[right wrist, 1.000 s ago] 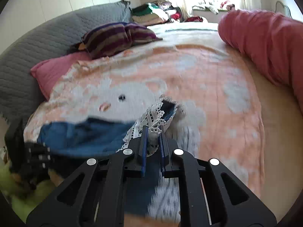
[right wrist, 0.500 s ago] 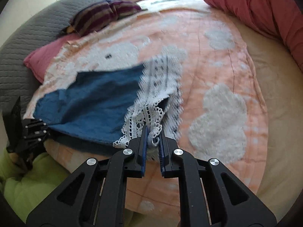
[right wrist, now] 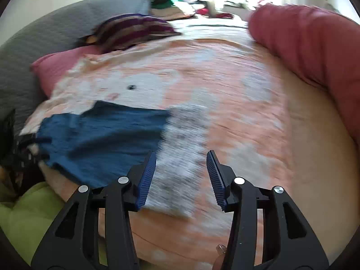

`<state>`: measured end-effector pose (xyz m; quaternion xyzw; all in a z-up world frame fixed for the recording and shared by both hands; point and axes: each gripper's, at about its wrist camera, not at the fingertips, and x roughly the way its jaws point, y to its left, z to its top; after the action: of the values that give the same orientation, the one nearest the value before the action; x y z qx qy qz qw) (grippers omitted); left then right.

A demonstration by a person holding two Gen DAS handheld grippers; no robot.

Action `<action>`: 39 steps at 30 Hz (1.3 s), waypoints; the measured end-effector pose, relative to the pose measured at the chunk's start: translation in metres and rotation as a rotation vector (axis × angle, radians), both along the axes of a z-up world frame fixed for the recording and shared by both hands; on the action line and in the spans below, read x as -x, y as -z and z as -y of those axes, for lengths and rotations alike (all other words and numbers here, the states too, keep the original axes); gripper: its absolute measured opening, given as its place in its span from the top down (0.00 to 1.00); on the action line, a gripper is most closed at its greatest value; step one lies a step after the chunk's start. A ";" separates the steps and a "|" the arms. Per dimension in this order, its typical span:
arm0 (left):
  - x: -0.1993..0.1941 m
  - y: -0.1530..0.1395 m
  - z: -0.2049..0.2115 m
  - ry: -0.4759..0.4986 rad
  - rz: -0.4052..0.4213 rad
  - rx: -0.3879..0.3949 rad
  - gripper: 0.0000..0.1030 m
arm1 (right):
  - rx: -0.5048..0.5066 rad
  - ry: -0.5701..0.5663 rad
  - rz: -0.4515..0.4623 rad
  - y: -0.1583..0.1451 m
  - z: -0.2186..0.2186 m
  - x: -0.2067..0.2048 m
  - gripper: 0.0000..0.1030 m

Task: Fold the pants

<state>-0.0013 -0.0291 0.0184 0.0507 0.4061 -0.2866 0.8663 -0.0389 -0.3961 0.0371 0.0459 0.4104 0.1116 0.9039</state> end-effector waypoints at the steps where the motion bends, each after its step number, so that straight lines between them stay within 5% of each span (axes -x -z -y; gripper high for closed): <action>1: -0.001 -0.008 -0.017 -0.060 0.018 0.019 0.29 | -0.004 -0.027 -0.010 0.005 -0.008 -0.004 0.60; 6: -0.014 -0.017 -0.086 -0.363 0.010 0.008 0.16 | -0.020 -0.112 -0.072 0.029 -0.039 -0.023 0.59; 7: -0.018 -0.009 -0.103 -0.452 -0.026 0.005 0.06 | -0.023 -0.119 -0.078 0.033 -0.041 -0.026 0.58; 11: -0.031 0.020 -0.134 -0.609 -0.143 0.054 0.05 | -0.009 -0.142 -0.093 0.038 -0.047 -0.024 0.49; 13: -0.036 0.031 -0.128 -0.599 -0.168 0.063 0.08 | -0.008 -0.150 -0.104 0.041 -0.049 -0.024 0.47; 14: -0.038 0.033 -0.125 -0.588 -0.166 0.069 0.17 | -0.005 -0.151 -0.113 0.044 -0.049 -0.025 0.47; 15: -0.040 0.035 -0.121 -0.578 -0.166 0.075 0.58 | -0.003 -0.150 -0.123 0.047 -0.050 -0.026 0.47; 16: -0.043 0.037 -0.120 -0.585 -0.164 0.056 0.59 | -0.002 -0.149 -0.136 0.050 -0.049 -0.025 0.47; 21: -0.037 0.022 -0.135 -0.630 -0.066 -0.010 0.59 | 0.000 -0.166 -0.187 0.067 -0.048 -0.023 0.47; 27: -0.043 0.046 -0.151 -0.643 -0.151 0.041 0.49 | -0.005 -0.174 -0.187 0.069 -0.050 -0.022 0.41; 29: -0.038 0.035 -0.156 -0.669 -0.139 0.072 0.41 | -0.016 -0.194 -0.195 0.065 -0.049 -0.022 0.40; 33: -0.024 -0.014 -0.146 -0.666 0.015 0.061 0.40 | -0.030 -0.169 -0.119 0.037 -0.028 -0.028 0.40; 39: -0.053 -0.057 -0.089 -0.504 0.090 0.043 0.29 | -0.071 0.004 -0.061 0.020 0.028 -0.070 0.37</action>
<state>0.0514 0.0600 0.0753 -0.0578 0.3607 -0.0677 0.9284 0.0314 -0.4239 0.0171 0.0823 0.4332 0.1227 0.8891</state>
